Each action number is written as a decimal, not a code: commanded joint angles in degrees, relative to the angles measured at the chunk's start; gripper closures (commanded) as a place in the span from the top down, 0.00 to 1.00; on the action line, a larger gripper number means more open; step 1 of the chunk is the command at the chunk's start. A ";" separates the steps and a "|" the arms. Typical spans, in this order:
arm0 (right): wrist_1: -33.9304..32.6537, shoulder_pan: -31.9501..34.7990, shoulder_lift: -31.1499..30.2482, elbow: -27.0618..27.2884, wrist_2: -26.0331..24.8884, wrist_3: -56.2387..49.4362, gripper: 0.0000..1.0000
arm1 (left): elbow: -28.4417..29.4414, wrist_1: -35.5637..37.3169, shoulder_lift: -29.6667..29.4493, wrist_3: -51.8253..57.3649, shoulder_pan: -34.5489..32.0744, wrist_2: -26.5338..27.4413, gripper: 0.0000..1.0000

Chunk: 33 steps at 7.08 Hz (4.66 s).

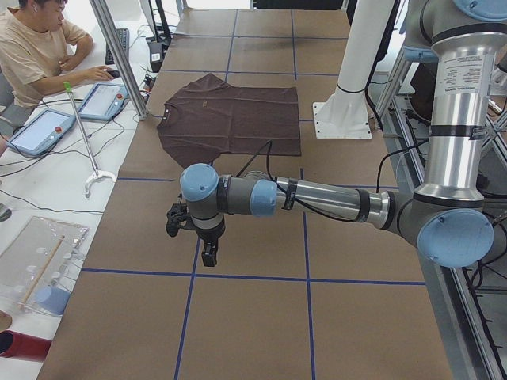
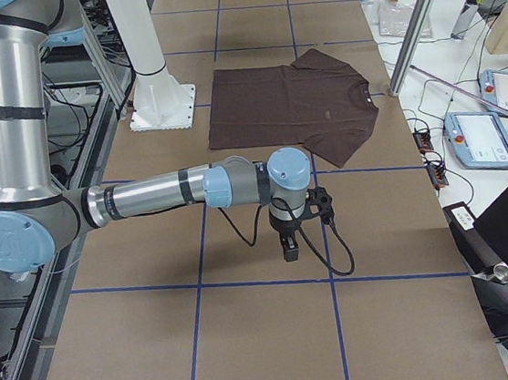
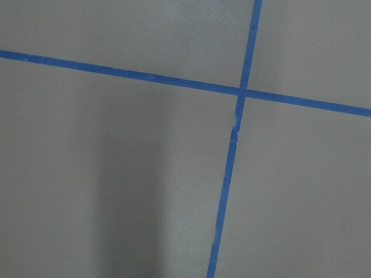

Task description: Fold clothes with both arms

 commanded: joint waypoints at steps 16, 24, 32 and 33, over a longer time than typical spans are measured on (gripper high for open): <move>41.52 -31.02 41.72 -43.56 -13.68 76.95 0.89 | -3.69 -9.87 -0.34 -5.20 1.02 -4.52 1.00; 41.17 -32.08 40.23 -43.92 -14.03 76.43 0.00 | -4.56 -9.61 -0.08 -5.38 0.94 -5.83 1.00; 41.17 -32.08 40.31 -44.01 -14.03 76.42 0.56 | -4.57 -9.52 0.01 -5.38 0.85 -6.19 1.00; 41.08 -32.08 40.23 -44.01 -14.03 76.69 0.43 | -4.57 -9.43 0.01 -5.38 0.85 -6.27 1.00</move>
